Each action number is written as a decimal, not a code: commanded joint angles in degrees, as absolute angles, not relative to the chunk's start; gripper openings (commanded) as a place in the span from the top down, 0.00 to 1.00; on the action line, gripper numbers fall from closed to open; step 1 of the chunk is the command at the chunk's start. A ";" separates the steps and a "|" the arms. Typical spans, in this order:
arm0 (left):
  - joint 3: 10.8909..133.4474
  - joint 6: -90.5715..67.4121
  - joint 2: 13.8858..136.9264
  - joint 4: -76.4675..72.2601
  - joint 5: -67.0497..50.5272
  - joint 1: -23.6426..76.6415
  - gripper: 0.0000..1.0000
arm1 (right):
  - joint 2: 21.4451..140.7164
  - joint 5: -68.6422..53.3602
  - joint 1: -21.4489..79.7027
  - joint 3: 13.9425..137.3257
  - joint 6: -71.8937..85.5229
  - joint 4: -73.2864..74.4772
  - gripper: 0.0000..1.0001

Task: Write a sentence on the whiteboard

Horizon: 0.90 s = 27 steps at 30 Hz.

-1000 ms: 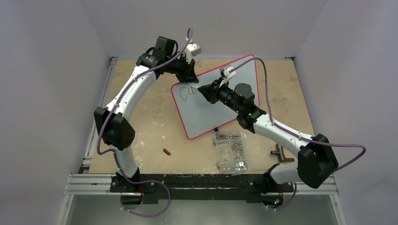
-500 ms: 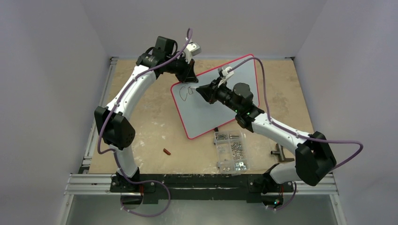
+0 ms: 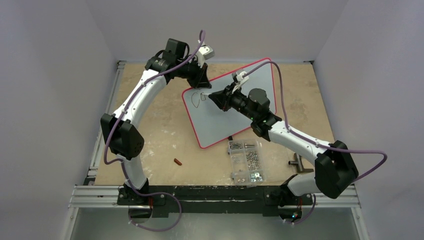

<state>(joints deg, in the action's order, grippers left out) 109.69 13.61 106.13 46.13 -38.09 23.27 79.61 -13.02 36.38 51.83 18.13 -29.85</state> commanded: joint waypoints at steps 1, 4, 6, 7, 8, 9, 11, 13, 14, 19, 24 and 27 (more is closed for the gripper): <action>110.72 20.44 106.95 50.42 -31.96 24.22 1.00 | 76.13 -12.70 36.21 51.55 16.85 -28.28 1.00; 110.74 20.40 107.11 50.44 -32.03 24.26 1.00 | 73.97 -13.63 36.21 51.61 16.13 -27.42 1.00; 110.87 20.40 107.14 50.51 -32.03 24.25 1.00 | 72.97 -13.62 36.21 51.17 15.75 -27.32 1.00; 110.92 20.40 107.14 50.59 -31.99 24.26 1.00 | 72.55 -13.55 36.21 50.74 15.67 -27.51 1.00; 110.85 20.39 107.14 50.62 -31.98 24.26 1.00 | 72.18 -13.54 36.19 50.34 15.67 -27.59 1.00; 110.83 20.43 107.12 50.58 -31.99 24.21 1.00 | 71.96 -13.38 36.19 50.02 15.65 -27.66 1.00; 110.83 20.40 107.13 50.69 -31.96 24.23 1.00 | 71.73 -12.19 36.21 49.67 15.37 -27.25 1.00; 110.83 20.39 107.13 50.72 -31.91 24.26 1.00 | 71.72 -11.29 36.19 49.66 15.06 -26.76 1.00; 110.83 20.39 107.19 50.76 -31.89 24.26 1.00 | 71.84 -10.99 36.18 49.66 14.91 -26.54 1.00; 110.74 20.56 107.22 50.80 -31.90 24.24 1.00 | 72.70 -9.45 36.21 49.83 14.61 -25.93 1.00; 110.74 20.58 107.25 50.79 -31.95 24.32 1.00 | 73.51 -8.69 36.16 50.46 14.79 -26.02 1.00; 110.83 20.57 107.31 50.87 -31.96 24.35 1.00 | 74.09 -8.18 36.16 50.90 15.12 -26.08 1.00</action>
<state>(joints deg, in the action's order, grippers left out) 110.39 13.63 106.13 47.00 -38.13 23.70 73.41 -9.89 36.32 50.11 15.70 -24.82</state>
